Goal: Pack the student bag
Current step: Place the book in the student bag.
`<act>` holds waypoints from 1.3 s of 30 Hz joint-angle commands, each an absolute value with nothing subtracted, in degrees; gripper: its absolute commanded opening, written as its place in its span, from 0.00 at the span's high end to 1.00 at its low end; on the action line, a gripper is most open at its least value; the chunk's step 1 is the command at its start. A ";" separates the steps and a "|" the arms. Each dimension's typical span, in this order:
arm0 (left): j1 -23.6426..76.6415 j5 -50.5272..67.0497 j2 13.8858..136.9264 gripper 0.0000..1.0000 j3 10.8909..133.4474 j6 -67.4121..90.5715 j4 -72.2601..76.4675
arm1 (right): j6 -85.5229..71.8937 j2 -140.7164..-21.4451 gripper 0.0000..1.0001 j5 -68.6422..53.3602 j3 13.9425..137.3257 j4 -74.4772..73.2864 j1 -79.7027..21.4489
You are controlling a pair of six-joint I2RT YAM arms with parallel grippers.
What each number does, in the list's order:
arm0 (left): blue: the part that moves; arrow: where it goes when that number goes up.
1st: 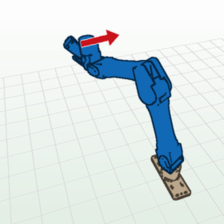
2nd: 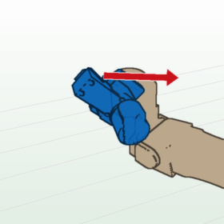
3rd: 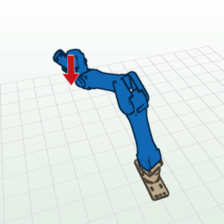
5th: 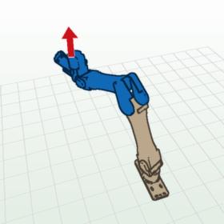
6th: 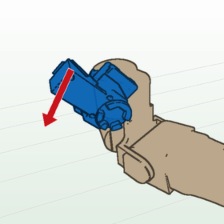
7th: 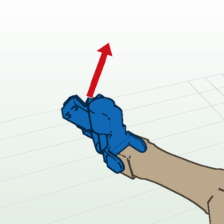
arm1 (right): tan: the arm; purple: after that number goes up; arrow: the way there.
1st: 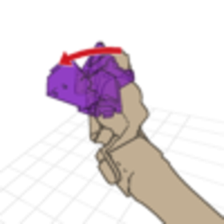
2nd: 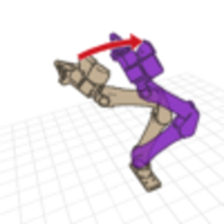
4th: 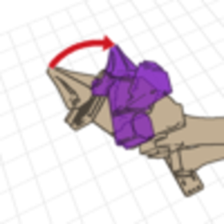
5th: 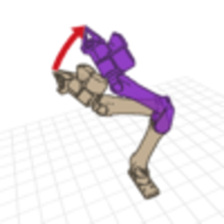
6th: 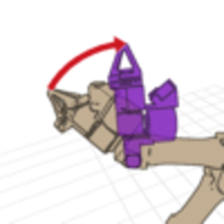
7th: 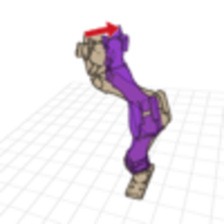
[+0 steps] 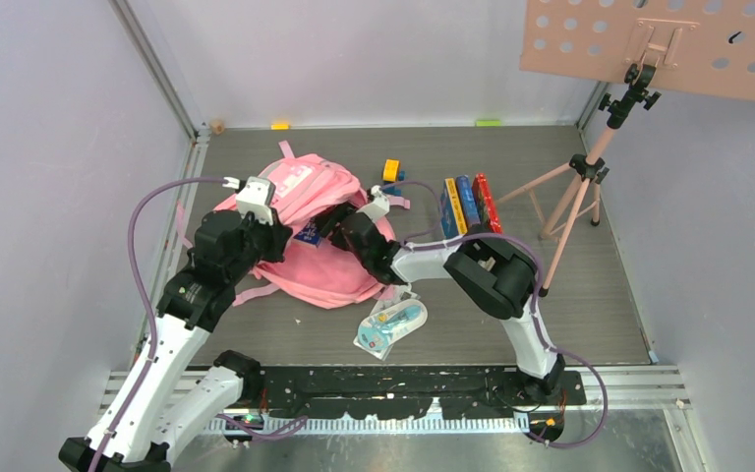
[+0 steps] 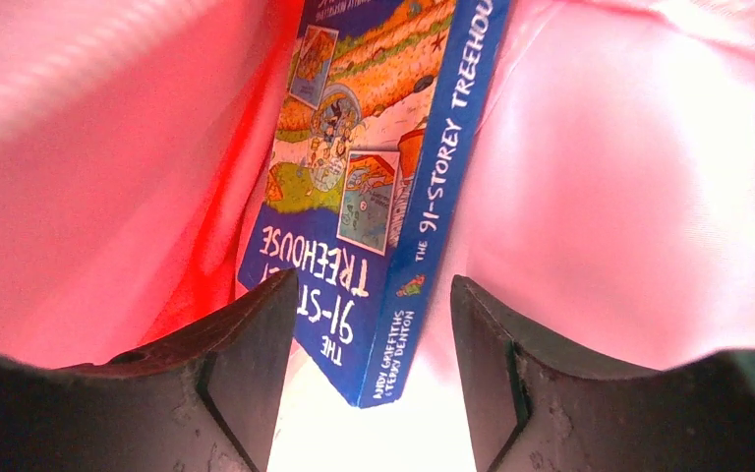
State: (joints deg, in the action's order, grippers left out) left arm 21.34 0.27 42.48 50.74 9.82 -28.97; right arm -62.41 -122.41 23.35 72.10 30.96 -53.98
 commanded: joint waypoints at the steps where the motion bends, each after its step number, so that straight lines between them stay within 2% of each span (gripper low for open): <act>1: 21.26 0.44 40.61 1.00 51.86 10.11 -22.23 | -56.75 -116.84 0.38 28.15 69.37 31.90 -54.81; 13: 21.26 -1.28 40.53 1.00 51.79 9.59 -22.38 | -55.22 -125.22 0.57 20.65 79.74 28.41 -54.80; 19: 21.27 -1.41 40.61 1.00 51.78 9.32 -22.58 | -54.61 -130.95 0.63 16.02 89.09 24.94 -54.42; 24: 21.27 -1.66 40.59 1.00 51.68 9.16 -22.59 | -53.09 -133.43 0.64 15.41 92.07 24.01 -54.40; 27: 21.27 -1.91 40.62 1.00 51.61 9.06 -22.65 | -50.72 -131.83 0.64 15.69 90.15 24.30 -54.49; 29: 21.26 -2.36 40.48 1.00 51.59 9.05 -22.68 | -48.58 -129.47 0.59 15.32 87.61 25.00 -54.49; 31: 21.27 -3.19 40.30 1.00 51.59 9.05 -22.76 | -45.71 -126.17 0.51 14.89 84.47 25.42 -54.54; 34: 21.20 -5.14 39.76 1.00 51.35 8.98 -22.85 | -40.65 -118.42 0.39 14.96 77.62 24.18 -55.04; 39: 21.26 -7.14 39.14 1.00 51.03 8.80 -22.94 | -34.80 -102.97 0.34 12.30 68.20 16.08 -55.19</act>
State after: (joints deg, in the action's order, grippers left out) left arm 21.34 -3.95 41.10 50.41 8.97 -28.88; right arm -42.85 -117.08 13.93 72.84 20.58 -54.81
